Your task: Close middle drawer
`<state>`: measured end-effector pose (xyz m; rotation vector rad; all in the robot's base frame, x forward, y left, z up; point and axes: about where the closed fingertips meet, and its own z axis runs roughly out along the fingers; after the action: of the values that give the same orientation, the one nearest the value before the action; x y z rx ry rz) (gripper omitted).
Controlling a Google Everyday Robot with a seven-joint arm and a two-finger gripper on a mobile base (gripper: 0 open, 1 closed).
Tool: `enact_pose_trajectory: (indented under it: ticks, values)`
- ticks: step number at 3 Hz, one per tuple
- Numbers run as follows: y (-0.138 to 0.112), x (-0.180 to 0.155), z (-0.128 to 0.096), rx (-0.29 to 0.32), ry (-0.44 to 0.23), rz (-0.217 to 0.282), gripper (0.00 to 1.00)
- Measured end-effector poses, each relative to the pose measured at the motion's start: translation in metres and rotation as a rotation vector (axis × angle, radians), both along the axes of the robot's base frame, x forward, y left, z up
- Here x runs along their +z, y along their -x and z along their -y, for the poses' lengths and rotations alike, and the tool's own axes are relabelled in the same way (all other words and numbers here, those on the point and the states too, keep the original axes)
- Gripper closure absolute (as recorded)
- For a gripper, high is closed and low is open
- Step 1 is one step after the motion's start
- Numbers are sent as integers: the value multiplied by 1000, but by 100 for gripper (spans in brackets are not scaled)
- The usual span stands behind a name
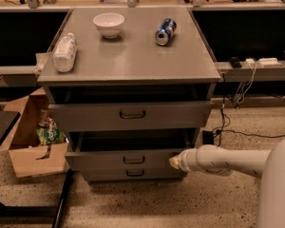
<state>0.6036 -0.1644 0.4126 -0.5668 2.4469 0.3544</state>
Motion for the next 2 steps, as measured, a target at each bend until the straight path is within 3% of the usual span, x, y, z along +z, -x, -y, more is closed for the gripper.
enact_pose_trajectory:
  ticks: [2]
  values:
    - [-8, -7, -5, 8, -45, 3, 100]
